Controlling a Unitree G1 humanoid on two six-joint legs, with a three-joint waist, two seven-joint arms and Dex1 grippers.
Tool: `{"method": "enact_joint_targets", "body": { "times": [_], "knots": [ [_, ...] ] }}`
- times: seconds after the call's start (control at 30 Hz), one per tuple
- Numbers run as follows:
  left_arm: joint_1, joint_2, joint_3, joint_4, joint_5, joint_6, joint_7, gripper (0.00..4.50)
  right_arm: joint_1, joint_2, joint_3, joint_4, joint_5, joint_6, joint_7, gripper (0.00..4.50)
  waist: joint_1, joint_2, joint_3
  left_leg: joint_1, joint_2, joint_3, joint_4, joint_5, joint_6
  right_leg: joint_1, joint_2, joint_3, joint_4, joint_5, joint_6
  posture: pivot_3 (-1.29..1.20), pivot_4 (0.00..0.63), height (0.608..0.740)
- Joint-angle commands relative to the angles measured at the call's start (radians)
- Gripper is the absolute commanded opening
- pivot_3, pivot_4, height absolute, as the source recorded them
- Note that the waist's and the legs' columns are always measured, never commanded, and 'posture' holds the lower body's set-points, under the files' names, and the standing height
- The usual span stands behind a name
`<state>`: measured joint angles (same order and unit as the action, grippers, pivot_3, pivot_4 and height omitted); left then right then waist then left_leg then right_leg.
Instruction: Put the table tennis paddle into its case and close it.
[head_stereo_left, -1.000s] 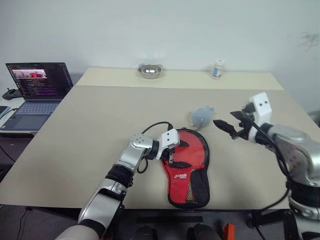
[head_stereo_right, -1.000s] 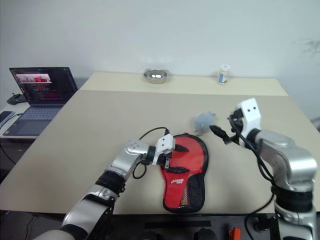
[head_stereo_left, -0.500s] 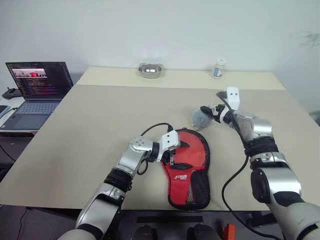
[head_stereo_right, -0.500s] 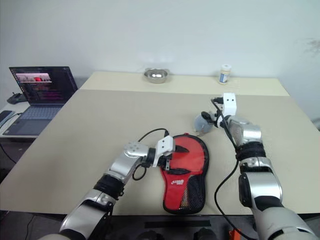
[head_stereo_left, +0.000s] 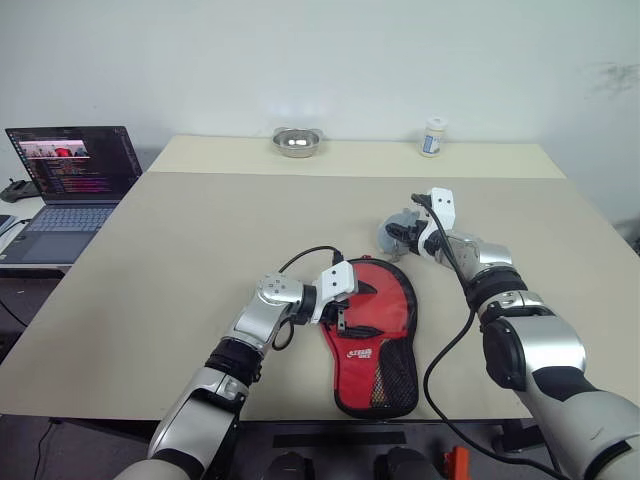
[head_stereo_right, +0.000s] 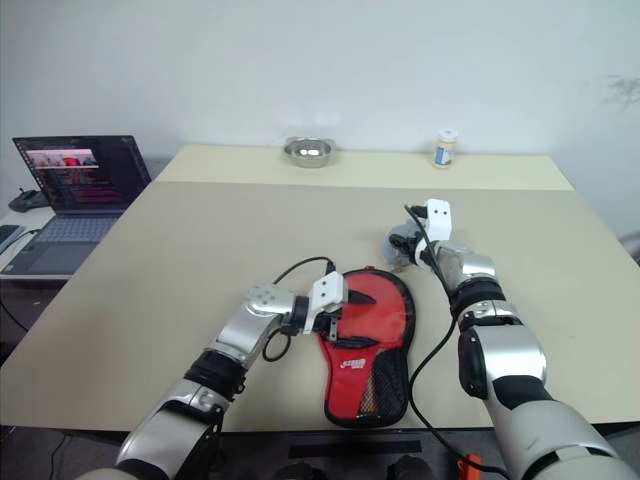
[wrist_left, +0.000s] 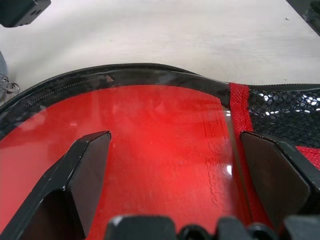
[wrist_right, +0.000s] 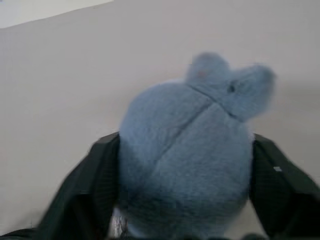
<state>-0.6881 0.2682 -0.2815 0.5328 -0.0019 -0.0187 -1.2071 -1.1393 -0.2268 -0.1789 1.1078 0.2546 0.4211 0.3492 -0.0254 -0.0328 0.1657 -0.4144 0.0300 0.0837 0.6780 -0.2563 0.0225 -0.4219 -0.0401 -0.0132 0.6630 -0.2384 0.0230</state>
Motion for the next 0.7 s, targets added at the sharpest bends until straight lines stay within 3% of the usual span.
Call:
{"method": "enact_joint_targets", "body": {
  "times": [0.03,0.13,0.27,0.5,0.7],
  "knots": [
    [0.011,-0.013,-0.056,0.116,0.051,-0.024,0.013,4.50,-0.011,-0.021,-0.021,-0.051,-0.001,-0.015,-0.009,1.89,0.000,0.000,0.000,0.000,0.000,0.000,0.000,0.000,0.000,0.000,0.000,0.000,0.000,0.000,0.000,0.00,0.150,0.740],
    [0.001,-0.024,-0.061,0.197,0.061,-0.056,0.012,4.50,0.023,-0.050,0.004,-0.114,-0.027,-0.006,-0.017,0.95,0.003,0.003,-0.003,0.001,-0.001,0.000,0.000,0.000,0.000,0.001,-0.001,0.000,0.000,0.000,0.000,0.00,0.150,0.740],
    [-0.019,-0.045,-0.058,0.276,0.064,-0.076,0.011,4.50,0.115,-0.122,0.053,-0.259,-0.087,0.032,-0.018,0.28,0.013,0.008,-0.009,0.002,-0.002,0.000,0.000,0.000,0.000,0.003,-0.002,0.000,-0.001,0.000,0.000,0.00,0.150,0.740],
    [-0.022,-0.068,-0.068,0.336,0.070,-0.100,-0.007,4.50,0.413,-0.327,0.117,-0.749,-0.128,0.277,0.064,0.23,0.046,0.014,-0.012,0.003,-0.003,-0.003,0.000,0.000,0.001,0.006,-0.002,-0.002,-0.003,0.000,0.001,0.00,0.150,0.740],
    [-0.009,-0.079,-0.078,0.350,0.077,-0.104,-0.009,4.50,0.677,-0.530,0.069,-1.163,-0.073,0.508,0.162,0.23,0.066,0.018,-0.016,0.000,-0.005,-0.006,0.001,-0.002,0.003,0.007,-0.004,-0.006,-0.009,0.000,0.001,0.00,0.150,0.740]
  ]
}}
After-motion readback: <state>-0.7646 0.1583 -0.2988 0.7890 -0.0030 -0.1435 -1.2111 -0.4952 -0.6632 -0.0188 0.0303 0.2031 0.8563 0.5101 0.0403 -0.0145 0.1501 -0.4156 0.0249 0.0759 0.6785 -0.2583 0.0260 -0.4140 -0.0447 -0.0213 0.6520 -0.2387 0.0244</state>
